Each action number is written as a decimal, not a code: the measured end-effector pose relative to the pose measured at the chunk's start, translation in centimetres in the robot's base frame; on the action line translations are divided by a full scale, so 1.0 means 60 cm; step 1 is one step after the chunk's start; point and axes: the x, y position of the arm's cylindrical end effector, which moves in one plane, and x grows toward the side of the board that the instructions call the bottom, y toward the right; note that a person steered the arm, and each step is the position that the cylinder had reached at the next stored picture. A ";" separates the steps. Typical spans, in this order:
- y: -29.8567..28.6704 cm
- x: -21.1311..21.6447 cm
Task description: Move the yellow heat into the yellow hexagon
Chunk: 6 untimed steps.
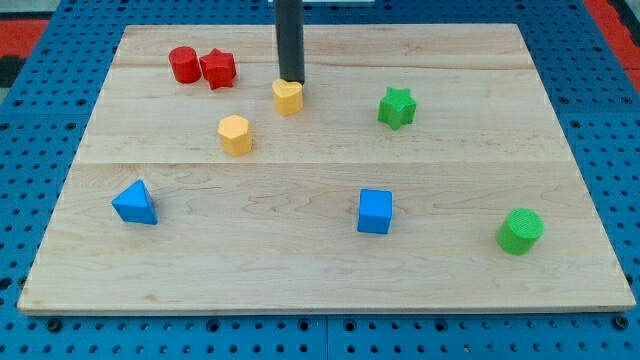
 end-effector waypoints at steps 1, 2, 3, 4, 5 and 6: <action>-0.009 0.043; -0.103 0.043; -0.033 0.049; 0.054 0.034; 0.068 0.074; -0.003 0.090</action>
